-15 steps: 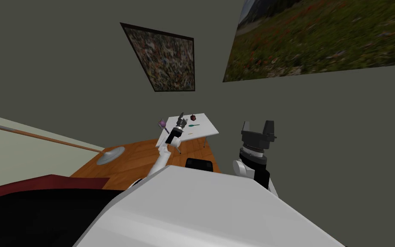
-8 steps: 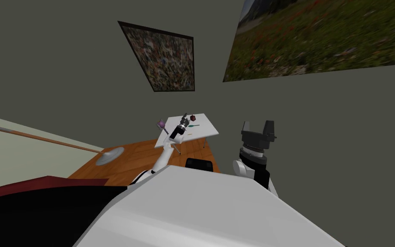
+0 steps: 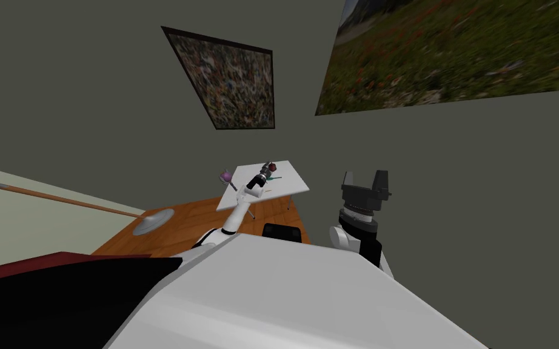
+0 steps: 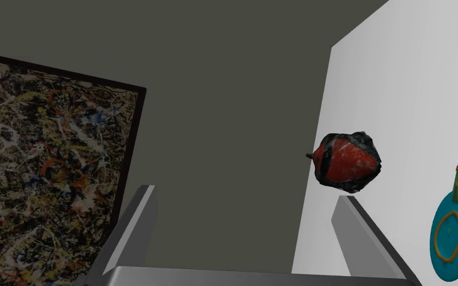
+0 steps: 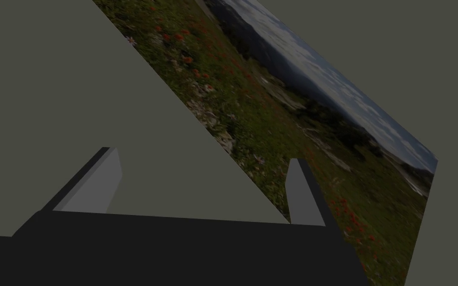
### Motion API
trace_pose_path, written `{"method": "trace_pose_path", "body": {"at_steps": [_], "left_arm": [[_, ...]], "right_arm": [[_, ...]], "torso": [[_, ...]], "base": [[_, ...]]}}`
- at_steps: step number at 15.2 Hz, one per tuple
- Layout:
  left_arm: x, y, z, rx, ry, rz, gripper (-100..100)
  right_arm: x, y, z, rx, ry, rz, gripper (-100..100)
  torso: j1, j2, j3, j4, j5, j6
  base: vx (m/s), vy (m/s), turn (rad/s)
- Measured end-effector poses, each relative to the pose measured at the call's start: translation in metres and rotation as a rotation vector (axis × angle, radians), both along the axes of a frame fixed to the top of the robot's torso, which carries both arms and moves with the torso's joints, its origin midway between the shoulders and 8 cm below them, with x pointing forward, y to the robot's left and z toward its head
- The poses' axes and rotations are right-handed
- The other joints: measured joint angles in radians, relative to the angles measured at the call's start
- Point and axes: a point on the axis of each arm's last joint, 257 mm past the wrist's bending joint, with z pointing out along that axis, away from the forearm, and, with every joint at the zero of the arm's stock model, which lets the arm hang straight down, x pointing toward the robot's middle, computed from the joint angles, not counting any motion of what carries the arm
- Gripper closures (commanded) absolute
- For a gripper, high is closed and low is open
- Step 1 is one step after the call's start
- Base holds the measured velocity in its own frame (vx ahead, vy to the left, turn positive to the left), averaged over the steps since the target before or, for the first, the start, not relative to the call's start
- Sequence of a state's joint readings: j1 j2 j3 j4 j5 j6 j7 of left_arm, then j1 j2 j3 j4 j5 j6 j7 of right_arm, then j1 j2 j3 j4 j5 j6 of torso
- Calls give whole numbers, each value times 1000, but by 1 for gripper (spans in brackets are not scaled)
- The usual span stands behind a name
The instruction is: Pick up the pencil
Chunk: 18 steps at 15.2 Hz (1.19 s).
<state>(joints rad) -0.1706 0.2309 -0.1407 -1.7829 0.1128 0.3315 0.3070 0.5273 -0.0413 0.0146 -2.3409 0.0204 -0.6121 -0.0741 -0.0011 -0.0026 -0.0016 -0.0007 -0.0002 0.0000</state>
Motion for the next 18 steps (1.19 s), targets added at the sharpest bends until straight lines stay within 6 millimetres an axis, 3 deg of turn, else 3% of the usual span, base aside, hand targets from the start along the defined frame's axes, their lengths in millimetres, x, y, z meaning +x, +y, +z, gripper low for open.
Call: {"method": "trace_pose_path", "body": {"at_steps": [11,18], "left_arm": [[36,-27,-66,-20,269,-26,-100],[39,-37,-110,-18,450,-26,-100]], "right_arm": [[0,0,0,0,0,0,0],[0,0,0,0,0,0,0]], "torso": [[0,0,0,0,0,0],[0,0,0,0,0,0]], "base": [[24,-12,-8],[23,-11,-10]]}}
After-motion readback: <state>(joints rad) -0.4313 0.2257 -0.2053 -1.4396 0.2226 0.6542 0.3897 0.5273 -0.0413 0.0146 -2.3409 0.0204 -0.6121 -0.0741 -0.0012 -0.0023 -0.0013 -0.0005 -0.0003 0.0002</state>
